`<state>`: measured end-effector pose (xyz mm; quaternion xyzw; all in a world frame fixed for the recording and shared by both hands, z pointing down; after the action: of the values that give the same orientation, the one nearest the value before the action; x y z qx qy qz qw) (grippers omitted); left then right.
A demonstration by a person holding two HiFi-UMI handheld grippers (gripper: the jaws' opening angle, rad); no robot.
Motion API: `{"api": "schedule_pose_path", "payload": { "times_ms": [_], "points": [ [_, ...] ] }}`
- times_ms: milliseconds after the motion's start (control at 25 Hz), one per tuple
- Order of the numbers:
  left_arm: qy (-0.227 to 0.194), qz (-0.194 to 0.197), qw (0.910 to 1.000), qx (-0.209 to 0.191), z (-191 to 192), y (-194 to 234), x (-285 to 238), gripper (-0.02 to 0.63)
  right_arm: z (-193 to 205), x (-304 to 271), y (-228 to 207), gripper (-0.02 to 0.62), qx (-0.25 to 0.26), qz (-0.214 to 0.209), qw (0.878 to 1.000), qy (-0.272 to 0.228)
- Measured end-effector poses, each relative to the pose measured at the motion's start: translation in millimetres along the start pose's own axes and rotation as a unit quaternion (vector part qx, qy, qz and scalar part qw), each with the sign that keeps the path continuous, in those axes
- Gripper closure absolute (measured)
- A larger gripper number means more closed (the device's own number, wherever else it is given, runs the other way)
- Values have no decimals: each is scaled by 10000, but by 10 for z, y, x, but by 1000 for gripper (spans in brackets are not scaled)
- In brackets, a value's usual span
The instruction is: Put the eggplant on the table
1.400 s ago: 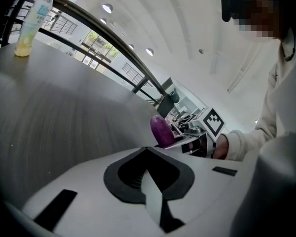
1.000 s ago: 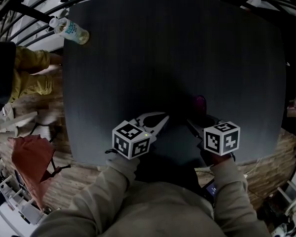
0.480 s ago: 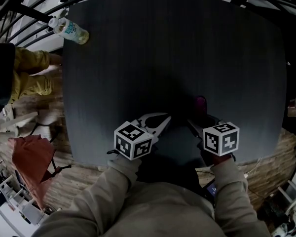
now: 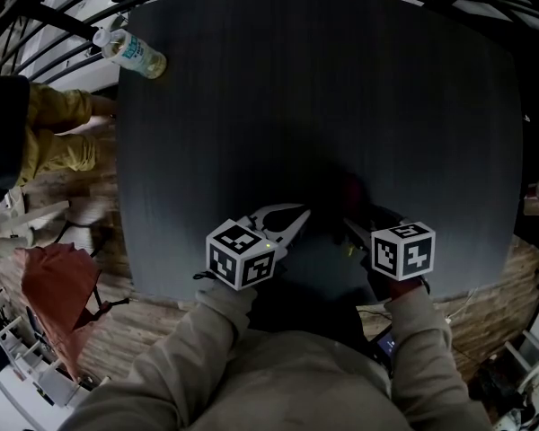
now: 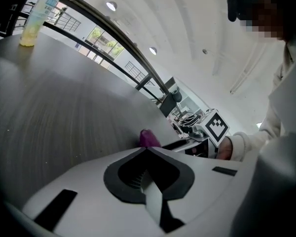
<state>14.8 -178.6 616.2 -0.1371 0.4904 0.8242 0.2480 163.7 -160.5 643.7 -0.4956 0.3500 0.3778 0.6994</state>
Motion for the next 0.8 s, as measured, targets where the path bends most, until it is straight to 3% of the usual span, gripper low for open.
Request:
{"api": "schedule_pose_path", "payload": {
  "times_ms": [800],
  "points": [
    [-82,39,9999,-50,-7,30,91,600,40,-78,50,333,11,136,9998,131]
  ]
}}
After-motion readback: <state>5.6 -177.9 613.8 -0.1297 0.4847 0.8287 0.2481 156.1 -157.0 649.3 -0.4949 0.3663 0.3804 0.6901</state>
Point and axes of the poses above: the fingertips, and each gripper's own axes: x backward along the fingers, y to its left, z out of its underside, the point moved 4 cm from there along x, backward along the fingers, and after that the axes turned 2 degrees about x, right-handed, at the moved point
